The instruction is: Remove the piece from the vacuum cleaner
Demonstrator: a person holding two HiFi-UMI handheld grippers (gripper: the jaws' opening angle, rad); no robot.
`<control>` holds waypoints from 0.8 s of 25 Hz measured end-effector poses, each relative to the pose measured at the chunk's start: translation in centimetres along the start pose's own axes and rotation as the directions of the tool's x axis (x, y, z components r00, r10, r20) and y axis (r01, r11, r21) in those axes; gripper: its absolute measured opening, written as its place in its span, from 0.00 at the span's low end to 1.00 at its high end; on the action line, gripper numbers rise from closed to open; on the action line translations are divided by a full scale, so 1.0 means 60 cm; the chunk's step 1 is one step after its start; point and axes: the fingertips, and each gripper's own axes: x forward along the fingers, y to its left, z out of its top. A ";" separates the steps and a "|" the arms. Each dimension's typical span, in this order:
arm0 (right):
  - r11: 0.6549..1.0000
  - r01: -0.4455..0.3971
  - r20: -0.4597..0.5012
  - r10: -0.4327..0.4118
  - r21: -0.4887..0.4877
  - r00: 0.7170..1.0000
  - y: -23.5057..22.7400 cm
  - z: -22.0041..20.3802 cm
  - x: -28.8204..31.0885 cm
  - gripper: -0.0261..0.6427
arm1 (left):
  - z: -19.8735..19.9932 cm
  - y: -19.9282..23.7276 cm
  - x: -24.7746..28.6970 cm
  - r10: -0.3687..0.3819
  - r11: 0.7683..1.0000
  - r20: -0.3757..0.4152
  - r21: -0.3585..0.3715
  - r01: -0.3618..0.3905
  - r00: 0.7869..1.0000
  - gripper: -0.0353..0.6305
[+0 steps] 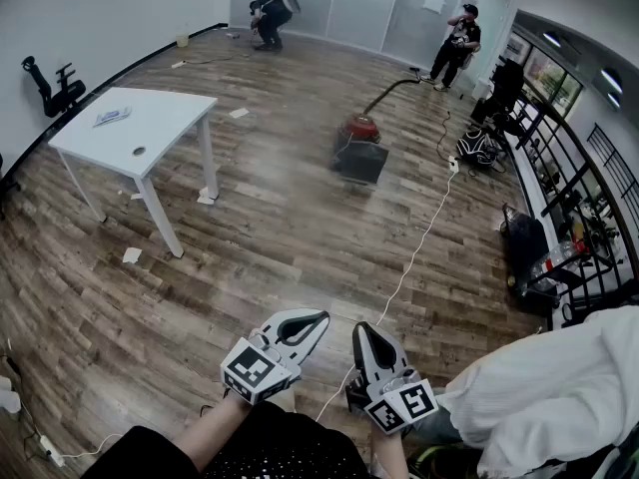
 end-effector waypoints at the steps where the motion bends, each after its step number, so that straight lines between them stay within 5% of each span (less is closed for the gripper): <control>1: 1.000 0.003 0.001 -0.003 0.002 1.000 -0.004 -0.002 -0.001 0.06 | -0.002 0.001 0.003 -0.001 1.000 -0.001 0.001 0.001 1.000 0.07; 12: 0.999 0.043 0.005 -0.043 0.027 0.999 -0.084 -0.008 0.023 0.06 | -0.016 0.037 0.070 -0.016 1.000 -0.019 0.004 0.016 1.000 0.07; 20: 0.998 0.053 0.020 -0.054 0.043 0.998 -0.191 0.010 0.113 0.06 | -0.014 0.137 0.174 -0.025 1.000 -0.041 0.007 0.025 0.999 0.07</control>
